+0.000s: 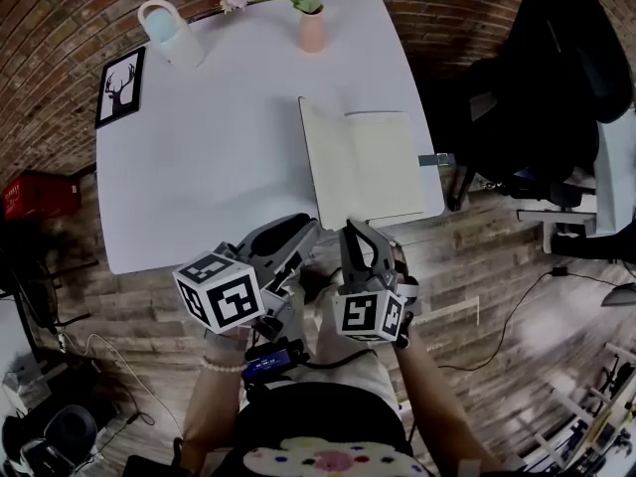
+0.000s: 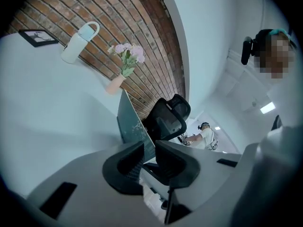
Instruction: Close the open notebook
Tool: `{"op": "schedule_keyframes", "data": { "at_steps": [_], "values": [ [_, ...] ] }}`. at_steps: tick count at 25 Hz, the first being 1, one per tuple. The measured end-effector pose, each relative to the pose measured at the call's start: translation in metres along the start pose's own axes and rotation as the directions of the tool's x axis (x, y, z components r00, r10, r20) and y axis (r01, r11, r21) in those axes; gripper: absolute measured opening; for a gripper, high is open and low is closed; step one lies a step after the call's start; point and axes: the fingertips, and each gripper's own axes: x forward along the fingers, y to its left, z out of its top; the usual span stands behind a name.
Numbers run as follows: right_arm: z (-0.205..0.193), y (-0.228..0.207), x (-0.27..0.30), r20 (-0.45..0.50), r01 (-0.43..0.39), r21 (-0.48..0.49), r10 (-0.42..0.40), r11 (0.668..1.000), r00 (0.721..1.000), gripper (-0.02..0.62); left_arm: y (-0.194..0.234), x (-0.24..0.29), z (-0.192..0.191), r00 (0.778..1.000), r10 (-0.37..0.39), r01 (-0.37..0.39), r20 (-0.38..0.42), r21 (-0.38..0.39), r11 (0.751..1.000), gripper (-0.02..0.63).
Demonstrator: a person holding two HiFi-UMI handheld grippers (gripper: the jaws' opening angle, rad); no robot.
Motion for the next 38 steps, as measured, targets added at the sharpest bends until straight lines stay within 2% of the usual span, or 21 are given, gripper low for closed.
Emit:
{"op": "schedule_keyframes", "data": {
  "at_steps": [3,7,13,17,19,22,27,29,30,38],
  "values": [
    [-0.002,-0.006,-0.004,0.007,-0.003,0.102,0.003,0.995,1.0,0.051,-0.002,-0.006,0.003,1.0,0.005,-0.005,0.008,0.021,1.0,0.064],
    [-0.004,-0.017,-0.008,0.027,-0.004,0.228,-0.003,0.974,1.0,0.051,-0.003,-0.013,0.009,0.999,-0.005,0.004,0.033,0.012,1.0,0.054],
    [-0.01,-0.032,-0.011,0.03,0.007,0.452,-0.023,0.892,0.999,0.049,0.0,-0.013,0.008,1.0,-0.005,0.005,0.013,0.026,1.0,0.041],
    [-0.025,-0.043,-0.014,0.019,0.023,0.591,-0.043,0.806,0.999,0.049,-0.001,-0.012,0.006,1.0,-0.009,0.009,-0.001,0.035,0.999,0.038],
    [-0.034,-0.048,-0.014,0.01,0.031,0.66,-0.05,0.75,0.999,0.049,-0.001,-0.011,0.005,1.0,-0.013,0.013,-0.011,0.04,0.999,0.037],
    [-0.042,-0.053,-0.014,0.015,0.018,0.753,-0.045,0.657,0.999,0.049,0.0,-0.009,0.004,1.0,-0.02,0.021,-0.022,0.049,0.999,0.035],
    [-0.053,-0.059,-0.013,0.041,-0.022,0.882,-0.029,0.47,0.999,0.051,0.0,-0.007,0.001,0.999,-0.03,0.031,-0.034,0.055,0.998,0.035],
    [-0.057,-0.061,-0.012,0.046,-0.031,0.907,-0.025,0.421,0.999,0.051,0.0,-0.007,-0.001,0.999,-0.03,0.032,-0.038,0.054,0.998,0.035],
    [-0.06,-0.061,-0.011,0.045,-0.032,0.911,-0.022,0.411,0.999,0.051,0.001,-0.007,-0.001,0.999,-0.029,0.031,-0.04,0.055,0.998,0.035],
    [-0.071,-0.063,-0.007,0.018,-0.009,0.909,-0.018,0.416,1.0,0.058,0.003,-0.009,-0.004,0.999,-0.02,0.022,-0.045,0.053,0.998,0.035]
  ]
}}
